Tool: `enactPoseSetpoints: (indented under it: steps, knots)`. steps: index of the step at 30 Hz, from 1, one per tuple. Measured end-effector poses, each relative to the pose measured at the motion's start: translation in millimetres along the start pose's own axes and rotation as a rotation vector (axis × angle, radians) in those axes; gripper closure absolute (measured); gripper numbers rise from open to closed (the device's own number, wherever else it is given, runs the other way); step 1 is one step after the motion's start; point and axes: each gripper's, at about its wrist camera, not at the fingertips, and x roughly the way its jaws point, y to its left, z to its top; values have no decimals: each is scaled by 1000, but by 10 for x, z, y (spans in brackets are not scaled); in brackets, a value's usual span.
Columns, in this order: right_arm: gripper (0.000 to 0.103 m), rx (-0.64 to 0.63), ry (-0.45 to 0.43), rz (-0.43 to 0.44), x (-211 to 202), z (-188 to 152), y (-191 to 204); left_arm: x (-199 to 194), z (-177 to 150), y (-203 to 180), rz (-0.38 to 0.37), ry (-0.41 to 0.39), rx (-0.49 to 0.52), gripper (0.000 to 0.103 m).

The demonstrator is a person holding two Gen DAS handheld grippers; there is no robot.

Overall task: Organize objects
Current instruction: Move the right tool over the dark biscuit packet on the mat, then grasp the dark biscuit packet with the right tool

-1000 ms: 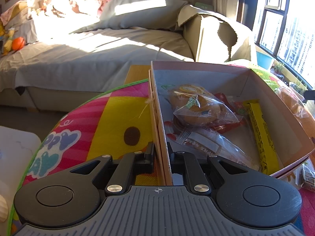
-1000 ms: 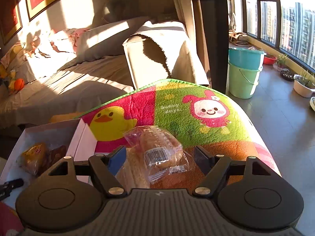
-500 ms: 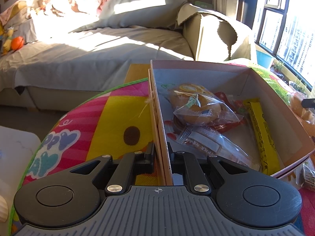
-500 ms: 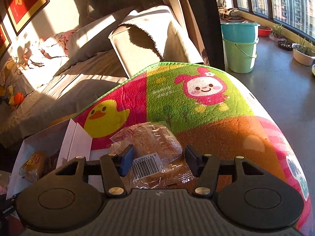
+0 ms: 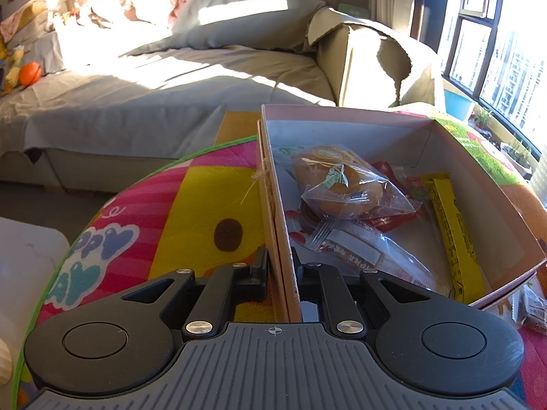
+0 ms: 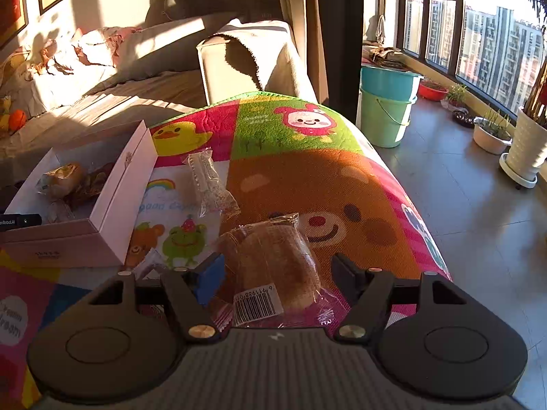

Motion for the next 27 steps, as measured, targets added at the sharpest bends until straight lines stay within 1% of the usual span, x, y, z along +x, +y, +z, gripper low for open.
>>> enactPoseSetpoints:
  steps: [3,4,5,6,8,9,11,14,18,19,23,27]
  knots:
    - [33,-40,-55,41,-149,30,134,-7,5,-5,5,0,-3,90]
    - [30,-72,-63,76,-193,31,220,-8,7,-6,6,0,-4,90]
    - [22,-104,-65,120,-212,22,306,-9,13,-2,7,0,-6,90]
    - [19,-128,-62,160,-220,5,378,-9,21,-4,9,-1,-8,90]
    - [17,-182,-34,254,-184,-58,567,-32,39,-12,17,-14,-6,91]
    - [17,-200,-20,277,-145,-84,640,-45,52,-16,18,-19,-4,91]
    - [17,-231,5,286,-30,-147,775,-65,70,-26,22,-24,4,91]
    - [17,-223,47,265,200,-198,831,-89,65,-33,22,-28,16,91]
    - [17,-188,75,192,380,-219,748,-104,55,-31,17,-30,19,90]
    - [17,-171,84,188,395,-230,693,-106,51,-32,17,-31,20,90]
    - [17,-110,107,237,308,-307,556,-95,46,-34,16,-33,16,90]
    - [17,-130,136,300,159,-419,619,-86,44,-35,15,-33,13,90]
